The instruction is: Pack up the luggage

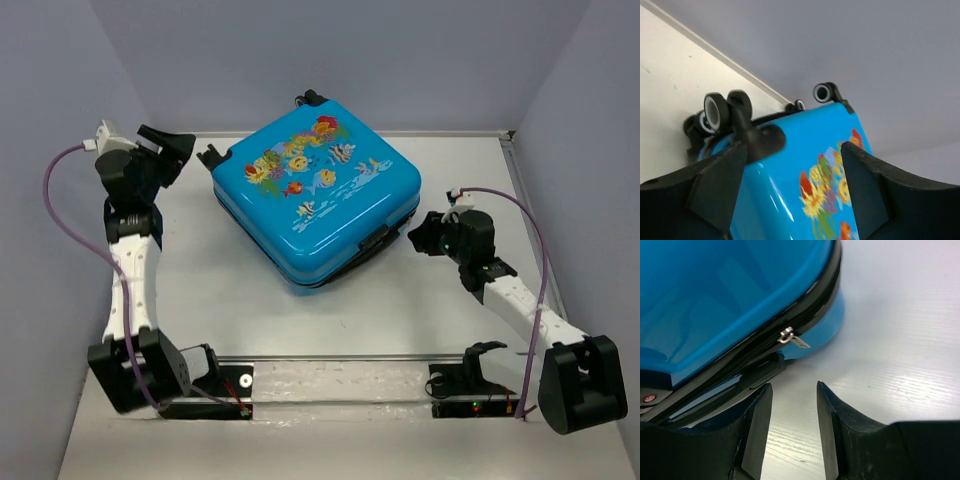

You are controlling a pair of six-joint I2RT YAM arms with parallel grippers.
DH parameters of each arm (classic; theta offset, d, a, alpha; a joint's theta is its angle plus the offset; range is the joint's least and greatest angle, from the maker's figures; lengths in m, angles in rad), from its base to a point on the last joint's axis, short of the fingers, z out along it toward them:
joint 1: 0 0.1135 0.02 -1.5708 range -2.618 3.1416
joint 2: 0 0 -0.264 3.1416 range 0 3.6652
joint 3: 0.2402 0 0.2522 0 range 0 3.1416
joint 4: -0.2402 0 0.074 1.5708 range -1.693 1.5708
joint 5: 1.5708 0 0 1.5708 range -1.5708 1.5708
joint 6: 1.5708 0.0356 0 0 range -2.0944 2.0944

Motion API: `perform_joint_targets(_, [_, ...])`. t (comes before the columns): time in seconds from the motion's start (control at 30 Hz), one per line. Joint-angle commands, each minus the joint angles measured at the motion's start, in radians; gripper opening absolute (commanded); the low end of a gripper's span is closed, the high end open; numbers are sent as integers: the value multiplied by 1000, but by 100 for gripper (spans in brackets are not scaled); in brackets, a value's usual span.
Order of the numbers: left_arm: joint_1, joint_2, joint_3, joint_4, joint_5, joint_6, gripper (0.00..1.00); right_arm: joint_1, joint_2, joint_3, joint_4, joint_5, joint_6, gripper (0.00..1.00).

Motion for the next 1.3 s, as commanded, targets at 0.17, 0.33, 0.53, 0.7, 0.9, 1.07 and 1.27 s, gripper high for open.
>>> perform_joint_targets(0.17, [-80,-454,-518,71,99,14,42,-79,100,-26,307,-239,-70,48])
perform_joint_targets(0.33, [-122,-630,-707,5,141,35,30,-113,224,17,350,-302,-90,48])
perform_joint_targets(0.53, [-295,-672,-796,-27,95,40,26,-134,308,84,384,-362,-127,46])
perform_joint_targets(0.7, [-400,-661,-823,-33,21,41,25,-134,353,107,453,-368,-139,46])
perform_joint_targets(0.9, [-424,-663,-849,-30,-2,47,23,-134,426,100,620,-447,-138,42])
perform_joint_targets(1.07, [-450,-655,-850,-26,-31,49,23,-134,460,48,784,-493,-72,31])
perform_joint_targets(1.27, [-481,-614,-850,-1,-35,52,23,-134,479,38,857,-474,-67,20])
